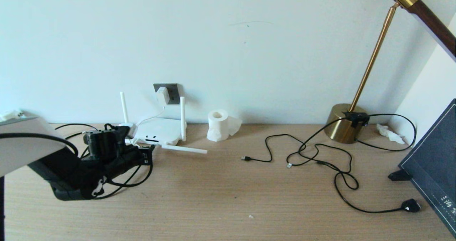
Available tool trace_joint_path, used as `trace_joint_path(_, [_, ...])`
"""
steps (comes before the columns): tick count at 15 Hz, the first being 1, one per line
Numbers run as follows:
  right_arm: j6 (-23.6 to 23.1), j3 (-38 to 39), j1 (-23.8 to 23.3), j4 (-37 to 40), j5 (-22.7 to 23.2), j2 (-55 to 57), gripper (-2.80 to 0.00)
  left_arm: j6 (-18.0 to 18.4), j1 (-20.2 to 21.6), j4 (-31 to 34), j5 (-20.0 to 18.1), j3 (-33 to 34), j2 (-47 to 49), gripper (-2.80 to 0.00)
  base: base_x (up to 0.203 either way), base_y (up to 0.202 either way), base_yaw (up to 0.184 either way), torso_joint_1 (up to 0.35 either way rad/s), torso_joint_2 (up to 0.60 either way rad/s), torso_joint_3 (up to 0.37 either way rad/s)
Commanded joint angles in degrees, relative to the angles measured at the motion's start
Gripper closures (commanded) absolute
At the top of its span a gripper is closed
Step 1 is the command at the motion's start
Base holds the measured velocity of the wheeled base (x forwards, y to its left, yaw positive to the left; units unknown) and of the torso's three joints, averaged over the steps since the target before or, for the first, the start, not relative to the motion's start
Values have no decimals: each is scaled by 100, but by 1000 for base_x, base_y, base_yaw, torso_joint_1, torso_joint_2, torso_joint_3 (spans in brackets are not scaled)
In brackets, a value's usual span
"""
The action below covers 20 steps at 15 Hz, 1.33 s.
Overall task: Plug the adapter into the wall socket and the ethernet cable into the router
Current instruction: Plug cable into router interface
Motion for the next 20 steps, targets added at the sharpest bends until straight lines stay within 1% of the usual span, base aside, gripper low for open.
trace_joint_path(1, [-3,-1,0,3,3,9,-280,3,3,-34,-4,12,-30,0,0,0,0,0,0,0])
trace_joint_path(20, [-3,-1,0,3,3,9,-280,11,12,-28,-4,-77,-45,0,0,0,0,0,0,0])
